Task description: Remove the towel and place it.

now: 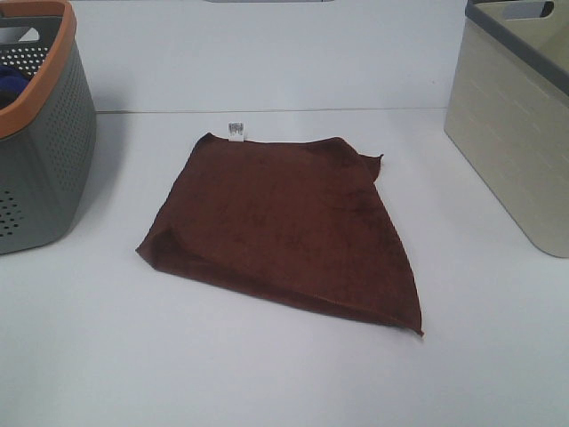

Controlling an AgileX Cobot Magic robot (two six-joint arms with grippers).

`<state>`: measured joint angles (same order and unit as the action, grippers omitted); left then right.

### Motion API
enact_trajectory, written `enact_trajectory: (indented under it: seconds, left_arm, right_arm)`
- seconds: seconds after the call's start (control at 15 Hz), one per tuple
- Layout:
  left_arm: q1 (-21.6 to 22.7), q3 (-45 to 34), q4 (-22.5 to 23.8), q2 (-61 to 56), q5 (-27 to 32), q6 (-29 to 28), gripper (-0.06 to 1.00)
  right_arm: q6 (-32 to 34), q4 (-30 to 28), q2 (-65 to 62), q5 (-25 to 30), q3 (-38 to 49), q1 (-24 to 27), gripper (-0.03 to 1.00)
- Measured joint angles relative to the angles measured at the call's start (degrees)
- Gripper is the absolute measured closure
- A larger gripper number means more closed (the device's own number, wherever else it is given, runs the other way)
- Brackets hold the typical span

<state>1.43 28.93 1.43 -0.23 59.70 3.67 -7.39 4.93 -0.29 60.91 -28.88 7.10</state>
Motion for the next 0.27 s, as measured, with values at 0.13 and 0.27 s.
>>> enact_trajectory:
  seconds: [0.13,0.27]
  left_arm:
    - [0.00,0.00,0.00,0.00,0.00,0.00,0.01]
    - [0.00,0.00,0.00,0.00,0.00,0.00,0.01]
  right_arm:
    - [0.00,0.00,0.00,0.00,0.00,0.00,0.18]
    - [0.00,0.00,0.00,0.00,0.00,0.00,0.18]
